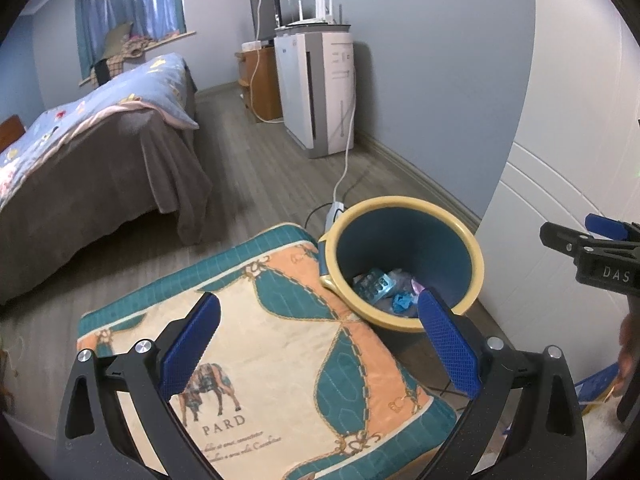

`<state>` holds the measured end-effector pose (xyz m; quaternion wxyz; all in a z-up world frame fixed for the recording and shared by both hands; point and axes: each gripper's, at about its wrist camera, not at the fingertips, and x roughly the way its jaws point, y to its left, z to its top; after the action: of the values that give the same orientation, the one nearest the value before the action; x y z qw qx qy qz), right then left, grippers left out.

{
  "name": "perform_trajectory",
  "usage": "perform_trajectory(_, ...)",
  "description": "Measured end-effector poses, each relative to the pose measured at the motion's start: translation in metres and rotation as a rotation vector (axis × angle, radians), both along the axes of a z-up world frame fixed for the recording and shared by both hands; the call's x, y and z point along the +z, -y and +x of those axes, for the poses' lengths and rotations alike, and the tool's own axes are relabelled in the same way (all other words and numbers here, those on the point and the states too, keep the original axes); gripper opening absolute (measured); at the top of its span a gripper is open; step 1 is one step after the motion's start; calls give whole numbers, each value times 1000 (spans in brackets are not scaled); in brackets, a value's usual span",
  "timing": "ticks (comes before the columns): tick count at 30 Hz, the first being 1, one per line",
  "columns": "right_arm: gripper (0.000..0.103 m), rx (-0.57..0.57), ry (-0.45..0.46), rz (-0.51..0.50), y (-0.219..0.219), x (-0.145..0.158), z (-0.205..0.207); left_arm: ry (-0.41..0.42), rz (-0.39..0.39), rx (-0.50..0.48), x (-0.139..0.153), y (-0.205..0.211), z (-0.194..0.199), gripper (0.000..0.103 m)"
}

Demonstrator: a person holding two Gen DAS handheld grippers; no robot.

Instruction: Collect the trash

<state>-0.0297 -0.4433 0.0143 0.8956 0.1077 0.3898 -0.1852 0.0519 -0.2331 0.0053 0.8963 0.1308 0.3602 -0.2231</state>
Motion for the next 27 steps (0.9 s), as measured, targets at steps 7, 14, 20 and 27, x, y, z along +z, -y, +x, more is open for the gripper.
perform_trajectory(7,97,2,-3,-8,-1,0,0,0,-6,-20,0,3,-2,98)
perform_trajectory(14,97,2,-11,-9,-2,0,0,-4,-3,-20,-1,3,-2,98)
perform_trajectory(20,97,3,-10,-9,-2,0,1,-3,-1,-20,-2,3,-2,98)
perform_trajectory(27,97,3,-14,-10,-2,0,1,-12,-12,-35,-3,3,-2,98)
